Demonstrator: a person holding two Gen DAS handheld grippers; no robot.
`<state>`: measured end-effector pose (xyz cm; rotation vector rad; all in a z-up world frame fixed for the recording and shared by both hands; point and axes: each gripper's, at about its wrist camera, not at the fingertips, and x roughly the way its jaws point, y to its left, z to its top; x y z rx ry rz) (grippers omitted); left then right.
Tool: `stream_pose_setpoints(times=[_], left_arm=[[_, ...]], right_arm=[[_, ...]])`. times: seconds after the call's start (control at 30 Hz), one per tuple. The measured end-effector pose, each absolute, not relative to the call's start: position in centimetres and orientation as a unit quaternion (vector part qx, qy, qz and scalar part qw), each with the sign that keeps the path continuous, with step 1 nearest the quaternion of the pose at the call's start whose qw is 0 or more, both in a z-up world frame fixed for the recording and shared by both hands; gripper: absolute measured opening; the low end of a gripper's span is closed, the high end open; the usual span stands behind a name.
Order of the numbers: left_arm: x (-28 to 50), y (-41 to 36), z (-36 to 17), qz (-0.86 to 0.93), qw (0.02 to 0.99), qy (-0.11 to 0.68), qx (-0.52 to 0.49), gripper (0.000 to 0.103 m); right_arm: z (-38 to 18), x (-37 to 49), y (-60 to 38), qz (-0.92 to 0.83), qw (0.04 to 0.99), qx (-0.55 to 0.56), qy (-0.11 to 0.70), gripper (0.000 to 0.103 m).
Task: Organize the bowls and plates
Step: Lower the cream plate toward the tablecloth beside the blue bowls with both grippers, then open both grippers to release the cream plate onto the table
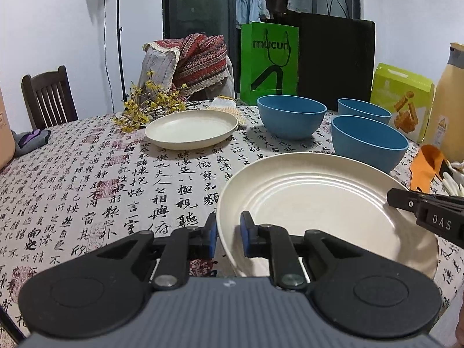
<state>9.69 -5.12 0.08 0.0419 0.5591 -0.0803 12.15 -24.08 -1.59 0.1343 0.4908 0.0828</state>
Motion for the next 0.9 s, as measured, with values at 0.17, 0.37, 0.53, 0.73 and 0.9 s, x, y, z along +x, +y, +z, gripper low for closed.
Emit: stream_pose_setpoints(times=[0.17,0.37,0.53,0.73,0.9], left_arm=[[9.8,-5.2,-0.2,-0.042,0.959,0.279,0.028,0.017],[10.1,-5.7,-0.9,-0.036,0.958,0.279,0.049,0.016],[10.2,-6.1,-1.5,-0.035,0.958,0.279,0.060,0.016],[10.5,-6.2,-1.7,-0.035,0.958,0.279,0.059,0.016],[10.6,-6.3,-1.8,-0.035,0.957,0.281,0.056,0.016]], right_arm=[[-2.0,12.2,-24.1,0.042,0.966,0.064,0.246,0.009],[-2.1,12.2,-23.7,0.037,0.969,0.045,0.239,0.009],[-2.2,12.2,-23.3,0.028,0.973,0.018,0.226,0.009],[-2.2,12.4,-23.4,0.026,0.974,0.012,0.225,0.009],[-2.4,12.6,-23.3,0.028,0.974,0.007,0.224,0.009]])
